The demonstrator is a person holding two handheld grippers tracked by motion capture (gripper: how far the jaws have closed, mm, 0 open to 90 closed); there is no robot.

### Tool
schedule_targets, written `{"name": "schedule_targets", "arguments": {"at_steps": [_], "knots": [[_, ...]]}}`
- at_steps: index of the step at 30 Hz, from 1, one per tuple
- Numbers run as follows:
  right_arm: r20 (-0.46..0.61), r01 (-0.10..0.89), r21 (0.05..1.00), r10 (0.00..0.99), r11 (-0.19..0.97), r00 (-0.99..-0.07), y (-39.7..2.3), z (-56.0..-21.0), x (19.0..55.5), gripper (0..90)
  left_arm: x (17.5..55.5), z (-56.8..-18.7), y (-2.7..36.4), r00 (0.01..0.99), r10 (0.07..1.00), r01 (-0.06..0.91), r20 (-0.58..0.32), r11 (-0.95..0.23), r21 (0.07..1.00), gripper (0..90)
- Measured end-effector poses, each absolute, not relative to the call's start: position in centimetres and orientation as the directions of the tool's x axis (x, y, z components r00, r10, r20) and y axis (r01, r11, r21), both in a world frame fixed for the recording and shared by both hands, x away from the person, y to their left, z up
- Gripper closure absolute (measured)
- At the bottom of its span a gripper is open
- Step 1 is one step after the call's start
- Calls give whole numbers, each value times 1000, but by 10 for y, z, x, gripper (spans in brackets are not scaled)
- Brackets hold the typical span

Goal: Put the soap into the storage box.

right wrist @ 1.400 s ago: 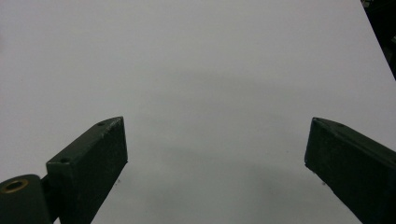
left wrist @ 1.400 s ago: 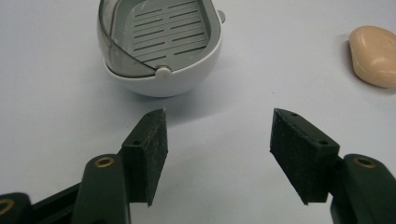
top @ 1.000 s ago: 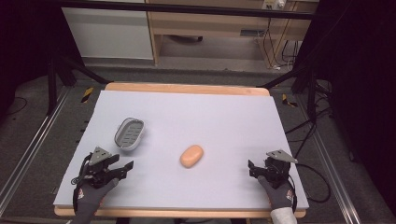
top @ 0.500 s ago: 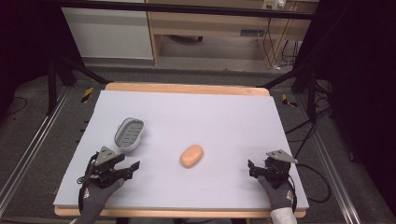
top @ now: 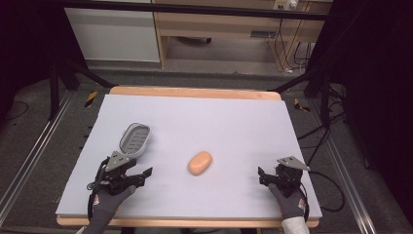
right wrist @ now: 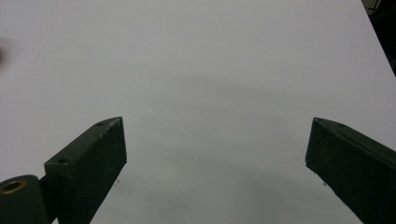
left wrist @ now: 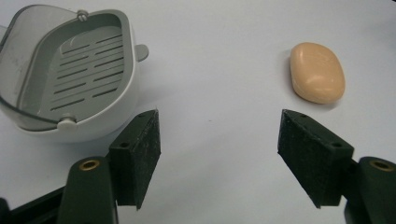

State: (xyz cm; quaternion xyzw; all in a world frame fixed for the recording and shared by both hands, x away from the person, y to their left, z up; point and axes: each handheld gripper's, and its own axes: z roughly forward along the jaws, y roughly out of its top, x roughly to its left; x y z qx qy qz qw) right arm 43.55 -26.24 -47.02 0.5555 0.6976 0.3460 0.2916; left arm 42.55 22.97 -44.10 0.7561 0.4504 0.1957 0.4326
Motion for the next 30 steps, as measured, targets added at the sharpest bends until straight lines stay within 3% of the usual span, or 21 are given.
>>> {"name": "schedule_targets", "arguments": {"at_steps": [30], "knots": [[-17, 565, 814, 977, 138, -213, -262, -467, 433, 52, 450, -409, 166, 617, 784, 456, -69, -285, 843, 266]]}}
